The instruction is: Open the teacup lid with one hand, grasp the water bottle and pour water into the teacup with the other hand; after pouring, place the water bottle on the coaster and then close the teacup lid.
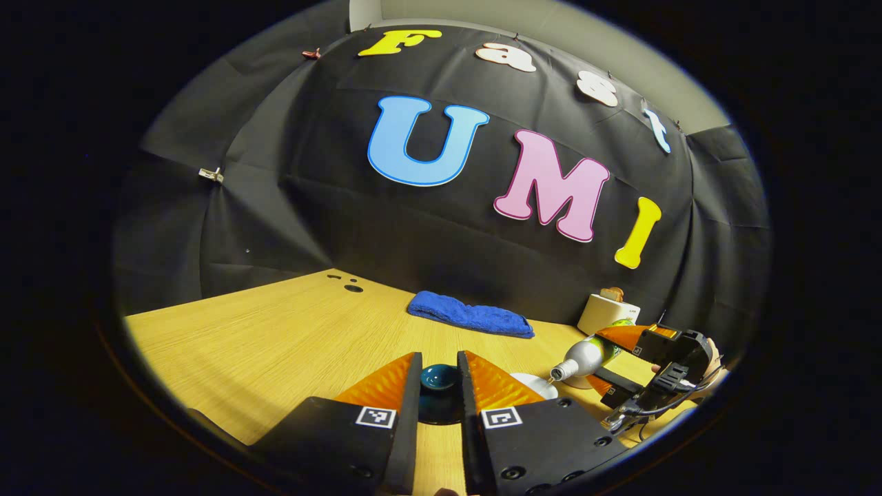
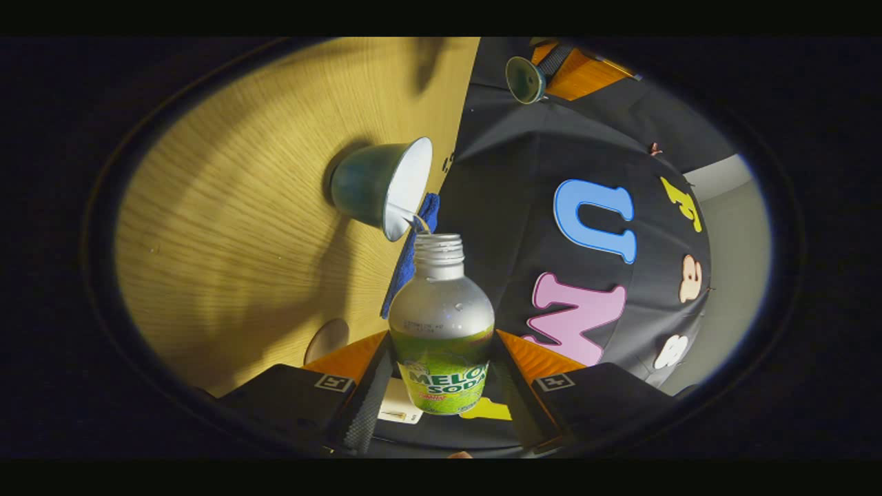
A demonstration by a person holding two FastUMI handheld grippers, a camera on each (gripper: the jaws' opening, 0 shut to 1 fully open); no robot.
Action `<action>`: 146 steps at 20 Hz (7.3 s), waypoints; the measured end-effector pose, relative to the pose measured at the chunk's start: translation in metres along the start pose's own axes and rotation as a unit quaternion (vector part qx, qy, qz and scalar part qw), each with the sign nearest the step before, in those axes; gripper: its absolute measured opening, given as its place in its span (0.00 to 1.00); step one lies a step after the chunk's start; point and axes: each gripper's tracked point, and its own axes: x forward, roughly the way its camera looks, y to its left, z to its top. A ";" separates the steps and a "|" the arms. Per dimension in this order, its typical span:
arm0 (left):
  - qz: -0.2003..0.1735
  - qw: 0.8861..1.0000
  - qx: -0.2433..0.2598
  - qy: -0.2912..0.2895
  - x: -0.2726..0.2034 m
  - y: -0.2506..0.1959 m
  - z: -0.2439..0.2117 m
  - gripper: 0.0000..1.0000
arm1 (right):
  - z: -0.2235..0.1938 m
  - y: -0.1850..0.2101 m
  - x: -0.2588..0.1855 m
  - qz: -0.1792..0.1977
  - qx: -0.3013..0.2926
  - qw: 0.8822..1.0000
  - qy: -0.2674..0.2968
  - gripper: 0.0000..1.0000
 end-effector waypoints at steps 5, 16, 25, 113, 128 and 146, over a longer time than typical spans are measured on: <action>-0.001 1.000 -0.015 0.011 0.004 0.000 -0.009 0.31 | 0.006 -0.001 0.000 -0.007 -0.014 1.000 -0.014 0.77; 0.008 1.000 -0.002 0.011 0.003 0.007 -0.007 0.31 | 0.005 -0.011 0.001 -0.023 -0.050 0.998 -0.010 0.80; 0.007 1.000 -0.006 0.012 0.005 0.007 -0.009 0.31 | 0.006 -0.039 0.000 -0.054 -0.095 0.994 -0.011 0.80; 0.005 1.000 -0.003 0.023 0.011 -0.007 -0.030 0.31 | -0.091 0.035 0.010 0.087 0.816 0.570 0.030 0.95; -0.054 0.997 0.047 0.025 0.049 -0.121 -0.022 0.31 | -0.166 -0.001 -0.149 -0.043 0.820 0.570 0.015 0.95; -0.007 0.993 0.085 0.081 0.088 -0.120 -0.074 0.31 | -0.163 -0.020 -0.162 -0.045 0.803 0.593 -0.038 0.97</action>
